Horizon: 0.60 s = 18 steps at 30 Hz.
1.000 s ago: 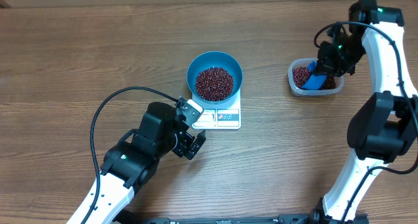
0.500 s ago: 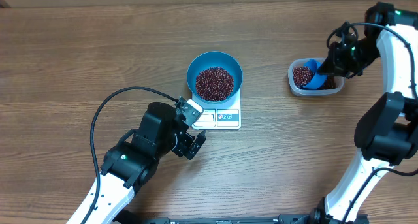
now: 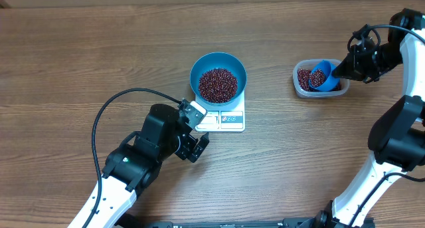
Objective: Scoop item into bowl and weigh 150g on scale
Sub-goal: 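Dip the blue scoop into the tub and scoop beans with the right gripper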
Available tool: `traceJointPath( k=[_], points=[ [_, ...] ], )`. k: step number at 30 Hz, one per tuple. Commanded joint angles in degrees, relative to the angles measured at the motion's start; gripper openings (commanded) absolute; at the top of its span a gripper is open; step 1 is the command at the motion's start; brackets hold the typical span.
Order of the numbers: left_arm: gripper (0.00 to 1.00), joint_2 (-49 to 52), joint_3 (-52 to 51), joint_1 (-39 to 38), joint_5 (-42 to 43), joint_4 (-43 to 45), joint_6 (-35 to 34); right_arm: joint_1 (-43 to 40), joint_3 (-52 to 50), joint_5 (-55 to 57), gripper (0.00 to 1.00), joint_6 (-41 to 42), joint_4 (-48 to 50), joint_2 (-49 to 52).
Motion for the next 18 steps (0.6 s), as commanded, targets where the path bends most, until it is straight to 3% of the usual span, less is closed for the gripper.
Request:
traceJointPath(
  k=[1,18],
  points=[
    [0.99,0.37,-0.37,-0.39,-0.20,0.04,-0.55,-0.39,0.24,-3.37,0.04,-4.09,-0.87,-2.29],
    [1.00,0.37,-0.37,-0.39,-0.20,0.04,-0.55,-0.50,0.24,-7.61,0.04,-7.41,-1.92,-2.29]
  ],
)
